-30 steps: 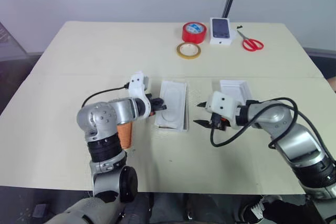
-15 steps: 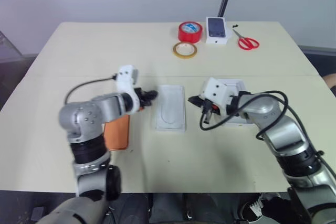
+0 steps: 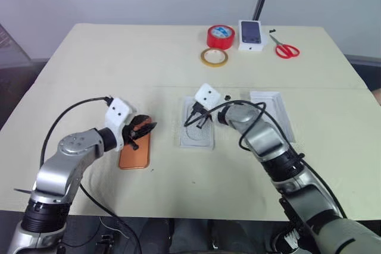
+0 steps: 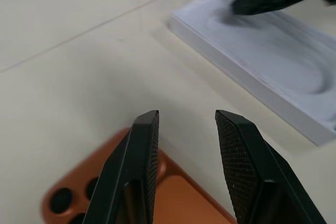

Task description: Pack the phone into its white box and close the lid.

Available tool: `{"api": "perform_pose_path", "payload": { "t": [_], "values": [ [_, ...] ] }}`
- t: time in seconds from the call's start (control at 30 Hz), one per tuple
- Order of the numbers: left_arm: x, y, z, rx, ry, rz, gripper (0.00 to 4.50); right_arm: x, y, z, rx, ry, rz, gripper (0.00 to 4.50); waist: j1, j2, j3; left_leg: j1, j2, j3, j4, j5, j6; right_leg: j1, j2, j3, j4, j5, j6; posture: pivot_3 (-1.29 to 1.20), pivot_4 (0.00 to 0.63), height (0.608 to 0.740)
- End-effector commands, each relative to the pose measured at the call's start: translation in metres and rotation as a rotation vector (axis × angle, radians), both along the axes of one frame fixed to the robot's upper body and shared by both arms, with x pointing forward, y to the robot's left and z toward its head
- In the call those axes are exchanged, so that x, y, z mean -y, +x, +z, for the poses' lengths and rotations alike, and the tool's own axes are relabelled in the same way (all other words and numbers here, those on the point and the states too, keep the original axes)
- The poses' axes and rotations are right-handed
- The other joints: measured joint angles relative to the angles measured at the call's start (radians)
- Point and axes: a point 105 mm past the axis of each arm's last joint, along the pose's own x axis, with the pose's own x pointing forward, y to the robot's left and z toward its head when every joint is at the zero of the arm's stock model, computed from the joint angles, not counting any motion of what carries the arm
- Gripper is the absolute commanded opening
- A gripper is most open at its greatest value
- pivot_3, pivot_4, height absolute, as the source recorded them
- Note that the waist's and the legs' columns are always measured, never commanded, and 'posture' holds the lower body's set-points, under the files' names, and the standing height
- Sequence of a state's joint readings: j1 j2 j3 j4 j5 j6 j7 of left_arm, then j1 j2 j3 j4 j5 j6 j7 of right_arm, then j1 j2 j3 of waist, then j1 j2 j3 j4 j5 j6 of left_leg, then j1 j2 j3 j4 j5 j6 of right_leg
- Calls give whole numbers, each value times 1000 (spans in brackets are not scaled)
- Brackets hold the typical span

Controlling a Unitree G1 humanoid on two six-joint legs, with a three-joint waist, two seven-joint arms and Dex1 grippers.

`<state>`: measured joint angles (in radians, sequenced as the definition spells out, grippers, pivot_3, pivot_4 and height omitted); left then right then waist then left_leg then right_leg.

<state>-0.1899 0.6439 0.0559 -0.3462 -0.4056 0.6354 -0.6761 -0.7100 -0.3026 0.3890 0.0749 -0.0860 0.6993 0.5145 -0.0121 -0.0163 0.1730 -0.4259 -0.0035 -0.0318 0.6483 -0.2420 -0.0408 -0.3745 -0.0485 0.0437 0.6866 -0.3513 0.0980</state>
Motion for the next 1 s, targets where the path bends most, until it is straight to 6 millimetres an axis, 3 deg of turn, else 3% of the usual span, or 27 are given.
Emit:
{"api": "perform_pose_path", "payload": {
  "t": [0.03, 0.2, 0.33, 0.4, 0.5, 0.6, 0.7, 0.73, 0.87, 1.0],
  "values": [
    [5, -11, 9, 50, -1, -69, 1795, -3, 12, 7, 55, -13, -41, 19, -6, 0, 0, 0, 0, 0, 0, 0, 0, 0, 0, 0, 0, 0, 0, 0, 150, 717],
    [7, -18, 3, 43, 2, -79, 1795, -4, 13, -2, 40, -48, -39, 19, -9, 0, 0, 0, 1, 0, 0, 0, 1, -1, 2, 0, 1, 0, 0, 0, 150, 717],
    [5, -19, 1, 35, -5, -55, 1795, -8, -2, -7, -14, -61, 46, 19, -7, 0, 0, 0, 1, 0, 0, -1, 1, 0, 1, 0, 1, 0, 0, 0, 150, 717],
    [-2, -15, 1, 28, -19, -3, 1795, -8, -5, 0, 9, -56, 65, 19, -7, 0, 0, 0, 1, 0, 0, -1, 2, 0, 1, 0, 1, 0, 0, 0, 150, 717],
    [-28, 0, 6, -35, -125, 184, 1795, -13, -9, 23, 73, -4, 92, 19, -8, 0, 0, 0, 1, 0, 0, -1, 2, -1, 2, 0, 2, 0, 0, 0, 150, 717],
    [-55, 7, 7, -103, -192, 355, 2643, -26, -21, 40, 95, 51, 167, 0, -10, 0, 0, 0, 1, -1, 0, -1, 2, -1, 2, -1, 2, 0, 0, 0, 150, 717],
    [-68, 3, 6, -169, -204, 429, 4191, -46, -38, 44, 82, 40, 270, 0, -14, 0, 0, 0, 1, 0, 0, -1, 2, -1, 2, 0, 2, 0, 0, 0, 150, 717],
    [-71, 1, 5, -199, -209, 455, 4480, -53, -43, 44, 69, 37, 301, 0, -14, 0, 0, 0, 1, 0, 0, -1, 2, -1, 2, -1, 2, 0, 0, 0, 150, 717],
    [-91, -17, -13, -405, -213, 555, 4480, -82, -62, 27, -12, -30, 437, 0, -22, 0, 0, 0, 1, -1, 0, -1, 2, -1, 2, -1, 3, 0, 0, 0, 150, 717],
    [-84, -36, -21, -537, -223, 516, 4480, -96, -70, 8, -59, -130, 515, 0, -27, -1, 0, 0, 1, -1, 0, -1, 2, -1, 2, -1, 3, 0, 0, 0, 150, 717]
  ]
}}
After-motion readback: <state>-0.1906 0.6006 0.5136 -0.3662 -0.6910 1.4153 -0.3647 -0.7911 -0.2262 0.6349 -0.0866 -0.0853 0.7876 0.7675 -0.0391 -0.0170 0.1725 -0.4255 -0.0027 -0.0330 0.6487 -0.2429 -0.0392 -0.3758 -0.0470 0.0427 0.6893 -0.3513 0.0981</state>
